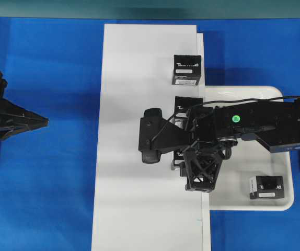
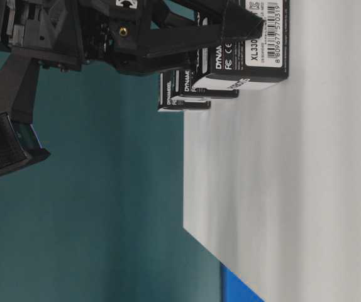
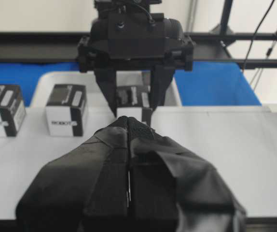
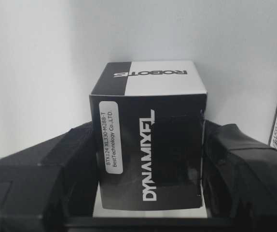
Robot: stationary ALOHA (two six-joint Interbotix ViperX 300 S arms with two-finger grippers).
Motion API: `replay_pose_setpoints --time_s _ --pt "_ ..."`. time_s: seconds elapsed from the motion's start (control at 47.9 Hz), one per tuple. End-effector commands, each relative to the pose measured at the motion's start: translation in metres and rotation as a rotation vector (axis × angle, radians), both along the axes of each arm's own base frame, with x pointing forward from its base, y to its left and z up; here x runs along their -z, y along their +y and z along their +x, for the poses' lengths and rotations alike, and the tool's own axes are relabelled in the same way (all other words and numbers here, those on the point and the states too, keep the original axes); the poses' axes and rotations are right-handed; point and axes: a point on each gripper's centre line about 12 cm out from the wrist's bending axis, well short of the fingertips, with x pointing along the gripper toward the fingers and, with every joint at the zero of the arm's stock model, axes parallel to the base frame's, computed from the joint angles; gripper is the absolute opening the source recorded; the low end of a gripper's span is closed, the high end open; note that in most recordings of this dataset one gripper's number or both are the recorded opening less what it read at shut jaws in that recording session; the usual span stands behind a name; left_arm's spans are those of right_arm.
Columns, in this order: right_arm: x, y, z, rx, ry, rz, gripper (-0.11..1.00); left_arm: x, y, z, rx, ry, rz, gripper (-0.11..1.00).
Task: Place the box from the white plastic tray onto the white base.
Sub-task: 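Lower the box onto the base below the two standing boxes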
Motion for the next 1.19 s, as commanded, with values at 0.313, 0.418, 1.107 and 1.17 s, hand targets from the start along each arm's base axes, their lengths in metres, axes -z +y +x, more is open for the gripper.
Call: replay_pose_setpoints --time_s 0.313,0.418,1.107,1.17 --pt "0.007 0.000 -0.002 -0.009 0.018 -0.003 0.58 -0.009 0.000 0.002 0.002 -0.022 0.001 -0.07" --pt "0.007 0.000 -0.002 -0.010 0.016 -0.003 0.58 -0.009 0.000 0.002 0.002 -0.020 0.001 -0.07" --pt "0.002 -0.002 0.002 -0.003 -0.125 -0.004 1.00 -0.001 0.000 0.000 -0.001 0.043 0.006 -0.07" --pt "0.000 -0.002 0.001 -0.001 -0.129 -0.003 1.00 0.000 0.001 0.000 -0.005 0.049 0.006 -0.07"
